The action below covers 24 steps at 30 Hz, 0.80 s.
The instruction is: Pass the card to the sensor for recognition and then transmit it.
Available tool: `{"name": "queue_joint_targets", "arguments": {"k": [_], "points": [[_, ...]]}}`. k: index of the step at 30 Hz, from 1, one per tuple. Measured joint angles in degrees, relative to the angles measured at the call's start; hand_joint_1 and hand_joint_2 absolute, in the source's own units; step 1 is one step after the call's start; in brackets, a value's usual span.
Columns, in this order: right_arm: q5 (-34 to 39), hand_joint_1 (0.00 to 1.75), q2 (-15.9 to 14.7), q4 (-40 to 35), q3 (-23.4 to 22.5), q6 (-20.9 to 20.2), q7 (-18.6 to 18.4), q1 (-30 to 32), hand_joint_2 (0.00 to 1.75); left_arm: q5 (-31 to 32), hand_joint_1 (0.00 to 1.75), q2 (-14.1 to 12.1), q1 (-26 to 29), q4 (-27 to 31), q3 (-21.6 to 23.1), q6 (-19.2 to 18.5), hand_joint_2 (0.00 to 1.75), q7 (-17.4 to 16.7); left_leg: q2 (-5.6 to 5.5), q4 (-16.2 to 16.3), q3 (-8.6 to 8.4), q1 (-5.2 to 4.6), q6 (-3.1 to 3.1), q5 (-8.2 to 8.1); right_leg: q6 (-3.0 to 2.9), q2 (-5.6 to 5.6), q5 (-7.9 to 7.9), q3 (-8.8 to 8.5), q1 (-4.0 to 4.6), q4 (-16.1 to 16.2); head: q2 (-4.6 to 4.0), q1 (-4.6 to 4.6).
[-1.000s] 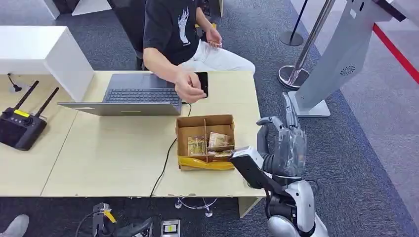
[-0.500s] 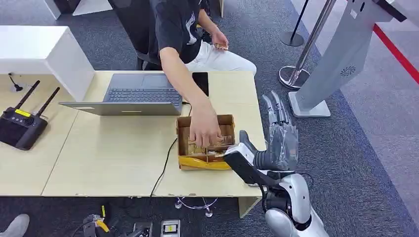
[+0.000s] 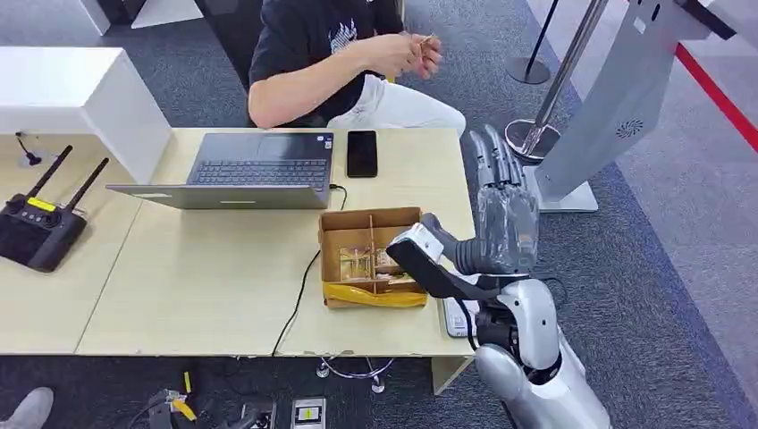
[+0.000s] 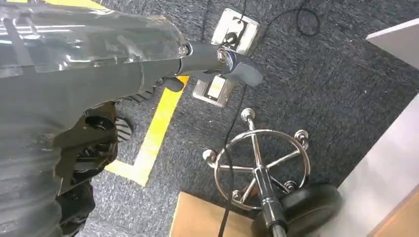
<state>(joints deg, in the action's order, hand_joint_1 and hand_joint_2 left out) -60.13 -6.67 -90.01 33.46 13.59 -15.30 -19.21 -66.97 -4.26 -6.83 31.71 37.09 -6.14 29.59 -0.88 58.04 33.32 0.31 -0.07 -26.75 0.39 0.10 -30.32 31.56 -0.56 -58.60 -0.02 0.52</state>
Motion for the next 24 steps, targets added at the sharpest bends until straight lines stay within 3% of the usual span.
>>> {"name": "queue_joint_targets", "arguments": {"k": [24], "points": [[-0.41,0.00,-0.46,3.39,0.98,-4.61,-5.68,-1.84,1.75,3.82,0.00,0.85,-3.17,-0.02,0.15,-2.93,1.75,-3.26,0.02,0.01,0.00,0.00,0.00,0.00,-0.01,0.01,0.01,0.02,0.00,0.00,0.00,0.00]]}}
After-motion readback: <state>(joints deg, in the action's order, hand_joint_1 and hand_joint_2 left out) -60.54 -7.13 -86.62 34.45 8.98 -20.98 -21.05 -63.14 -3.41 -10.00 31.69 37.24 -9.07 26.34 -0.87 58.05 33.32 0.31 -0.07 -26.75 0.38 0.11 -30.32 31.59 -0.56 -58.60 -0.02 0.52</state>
